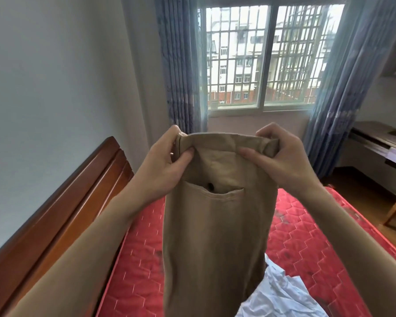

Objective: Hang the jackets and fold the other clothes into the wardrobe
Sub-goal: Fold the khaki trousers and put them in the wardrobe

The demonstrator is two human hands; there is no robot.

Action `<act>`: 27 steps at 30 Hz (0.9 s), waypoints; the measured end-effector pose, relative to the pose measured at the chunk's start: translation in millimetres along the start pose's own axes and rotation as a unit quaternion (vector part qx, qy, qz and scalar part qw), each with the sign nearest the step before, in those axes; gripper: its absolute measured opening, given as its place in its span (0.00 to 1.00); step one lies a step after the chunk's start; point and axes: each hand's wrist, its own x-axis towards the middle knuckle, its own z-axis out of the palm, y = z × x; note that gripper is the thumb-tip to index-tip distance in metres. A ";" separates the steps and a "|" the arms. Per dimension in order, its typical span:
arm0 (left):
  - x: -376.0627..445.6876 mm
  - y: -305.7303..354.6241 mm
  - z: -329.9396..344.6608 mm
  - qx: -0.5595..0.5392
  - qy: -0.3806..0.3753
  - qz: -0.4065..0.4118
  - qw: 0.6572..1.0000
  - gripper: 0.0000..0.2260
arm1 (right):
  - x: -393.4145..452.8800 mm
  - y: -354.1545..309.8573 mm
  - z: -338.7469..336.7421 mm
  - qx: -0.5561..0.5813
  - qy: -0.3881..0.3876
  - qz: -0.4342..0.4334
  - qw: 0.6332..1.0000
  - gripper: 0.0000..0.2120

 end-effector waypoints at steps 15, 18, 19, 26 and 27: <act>3.9 -5.9 -42.6 -0.019 -0.165 -0.113 0.980 0.07 | 17.0 -14.6 -0.6 0.025 -0.162 0.019 0.986 0.13; 14.7 2.6 -53.0 -0.010 -0.259 -0.146 0.955 0.08 | 19.4 -17.5 -3.4 0.014 -0.162 0.006 0.987 0.13; 18.2 4.7 -54.4 -0.003 -0.277 -0.157 0.948 0.08 | 19.2 -18.1 -4.4 0.013 -0.164 0.005 0.986 0.14; 30.1 11.6 -47.0 0.056 -0.381 -0.186 0.904 0.10 | 14.1 -15.8 -10.4 0.008 -0.196 0.020 0.980 0.12; 31.2 11.6 -42.9 0.064 -0.400 -0.193 0.894 0.09 | 13.4 -15.6 -11.4 0.009 -0.203 0.020 0.979 0.12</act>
